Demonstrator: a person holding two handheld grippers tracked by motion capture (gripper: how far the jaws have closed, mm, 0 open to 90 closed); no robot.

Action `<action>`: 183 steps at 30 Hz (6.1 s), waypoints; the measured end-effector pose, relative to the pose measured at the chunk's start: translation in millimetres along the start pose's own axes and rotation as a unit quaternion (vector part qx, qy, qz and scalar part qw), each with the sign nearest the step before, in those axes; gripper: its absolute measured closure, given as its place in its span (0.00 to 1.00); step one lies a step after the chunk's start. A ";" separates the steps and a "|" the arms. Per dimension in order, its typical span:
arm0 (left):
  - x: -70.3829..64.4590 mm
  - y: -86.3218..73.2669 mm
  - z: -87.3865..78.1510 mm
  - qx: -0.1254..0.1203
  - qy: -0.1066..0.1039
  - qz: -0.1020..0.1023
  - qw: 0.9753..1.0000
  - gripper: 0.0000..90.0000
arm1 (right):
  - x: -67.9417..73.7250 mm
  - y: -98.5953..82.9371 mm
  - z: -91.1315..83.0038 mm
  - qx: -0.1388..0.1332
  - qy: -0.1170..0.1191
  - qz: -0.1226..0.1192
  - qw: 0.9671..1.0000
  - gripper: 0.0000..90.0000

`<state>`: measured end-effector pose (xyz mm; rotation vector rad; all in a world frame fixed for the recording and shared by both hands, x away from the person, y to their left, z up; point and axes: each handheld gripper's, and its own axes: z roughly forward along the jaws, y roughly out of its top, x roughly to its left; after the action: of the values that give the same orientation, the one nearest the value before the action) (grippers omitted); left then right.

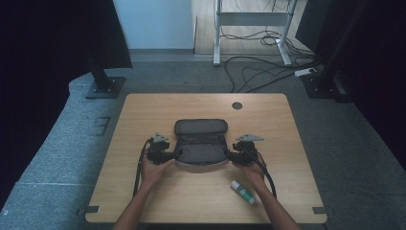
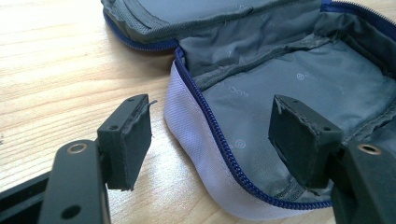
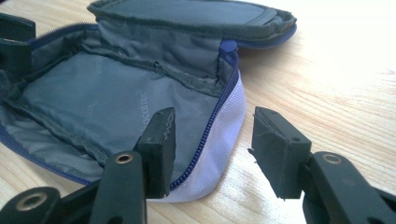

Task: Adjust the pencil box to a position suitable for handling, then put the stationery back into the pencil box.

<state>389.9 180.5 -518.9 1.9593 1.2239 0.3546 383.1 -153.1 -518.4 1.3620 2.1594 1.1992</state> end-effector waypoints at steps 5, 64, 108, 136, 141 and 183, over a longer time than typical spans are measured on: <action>0.0 0.3 -4.0 -0.004 -0.005 0.002 1.000 0.35 | -3.4 0.8 -6.6 -0.010 0.014 -0.008 1.000 0.52; 14.2 -70.6 -60.0 -0.010 -0.022 0.007 1.000 0.38 | -12.9 -78.1 -82.3 -0.047 0.017 -0.029 0.998 0.47; 17.5 -84.1 -57.5 0.005 -0.024 0.002 1.000 0.38 | 10.0 -111.8 -97.2 -0.022 0.050 -0.046 0.997 0.50; 19.5 -85.4 -59.6 0.003 -0.024 0.001 1.000 0.39 | 16.0 -109.4 -95.7 0.006 0.056 -0.060 0.997 0.73; 19.0 -85.4 -59.6 0.003 -0.024 0.000 1.000 0.39 | 14.2 -105.2 -99.9 -0.007 0.057 -0.052 0.997 0.73; 18.3 -85.0 -58.5 0.006 -0.028 0.001 1.000 0.39 | 22.4 -44.4 -88.4 -0.069 0.081 -0.045 0.993 0.73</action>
<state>310.4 243.0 -546.3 1.9682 1.1916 0.2918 289.3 -185.1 -497.0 1.1326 2.1735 1.4378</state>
